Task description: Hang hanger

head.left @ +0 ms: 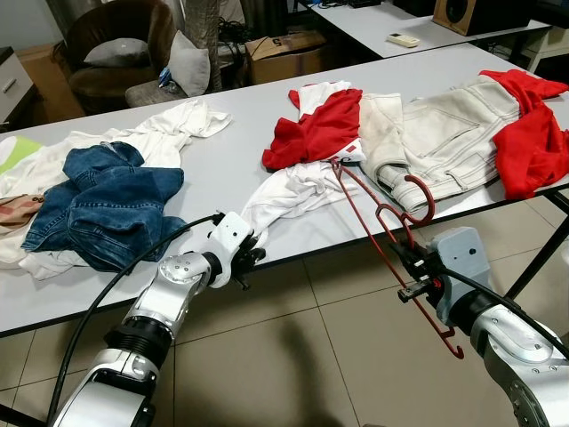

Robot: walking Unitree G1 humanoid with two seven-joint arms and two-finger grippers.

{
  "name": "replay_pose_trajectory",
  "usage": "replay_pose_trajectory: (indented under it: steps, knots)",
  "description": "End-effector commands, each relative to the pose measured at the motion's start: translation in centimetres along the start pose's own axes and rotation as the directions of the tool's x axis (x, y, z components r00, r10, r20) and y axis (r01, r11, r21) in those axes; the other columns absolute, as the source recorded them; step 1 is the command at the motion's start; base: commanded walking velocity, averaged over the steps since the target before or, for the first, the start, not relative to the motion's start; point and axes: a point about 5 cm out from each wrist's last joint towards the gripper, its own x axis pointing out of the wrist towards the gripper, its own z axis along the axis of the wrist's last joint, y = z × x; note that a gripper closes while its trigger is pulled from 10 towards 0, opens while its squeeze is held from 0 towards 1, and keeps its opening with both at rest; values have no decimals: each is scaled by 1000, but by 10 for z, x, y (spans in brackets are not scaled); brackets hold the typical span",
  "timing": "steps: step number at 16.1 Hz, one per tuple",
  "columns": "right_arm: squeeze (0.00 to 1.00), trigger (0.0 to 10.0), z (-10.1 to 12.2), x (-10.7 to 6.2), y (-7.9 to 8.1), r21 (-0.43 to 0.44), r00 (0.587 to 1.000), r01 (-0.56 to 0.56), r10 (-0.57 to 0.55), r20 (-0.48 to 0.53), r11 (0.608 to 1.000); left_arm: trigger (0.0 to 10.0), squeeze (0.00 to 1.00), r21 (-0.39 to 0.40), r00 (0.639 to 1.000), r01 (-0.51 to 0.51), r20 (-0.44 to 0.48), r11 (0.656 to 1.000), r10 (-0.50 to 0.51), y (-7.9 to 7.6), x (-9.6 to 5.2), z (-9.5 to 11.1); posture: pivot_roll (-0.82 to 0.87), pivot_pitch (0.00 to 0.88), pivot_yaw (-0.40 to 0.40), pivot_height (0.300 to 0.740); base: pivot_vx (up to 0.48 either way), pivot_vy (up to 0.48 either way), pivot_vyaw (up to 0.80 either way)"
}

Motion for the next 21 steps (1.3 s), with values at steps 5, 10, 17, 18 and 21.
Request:
replay_pose_trajectory:
  steps: [5, 10, 17, 18, 21]
  knots:
    - [0, 10000, 5, 2, 2, -19, 1000, -9, 9, 16, 1000, 0, 0, -29, 1000, -23, -17, 999, 22, 4, 0, -7, -189, 0, 103, 740, 0, 0, 0]
    - [0, 10000, 5, 3, 1, -22, 1000, -8, 8, 19, 1000, 0, 0, -126, 996, 6, 84, 992, 5, 6, -1, 7, -188, 0, 104, 740, 0, 0, 0]
    - [0, 10000, 21, 3, 3, 26, 990, -21, 18, 137, 999, 0, 0, -165, 487, 328, 873, 930, -17, 49, -80, 211, -185, 0, 120, 740, 0, 0, 0]
    - [0, 10000, 24, 3, 3, 44, 986, -21, 14, 166, 999, 0, 0, -160, 431, 359, 902, 920, -11, 52, -90, 220, -185, 0, 122, 740, 0, 0, 0]
    - [0, 10000, 30, 2, 7, 58, 976, -46, 33, 215, 997, 0, 0, -153, 503, 302, 864, 941, -21, 53, -88, 215, -185, 0, 130, 740, 0, 0, 0]
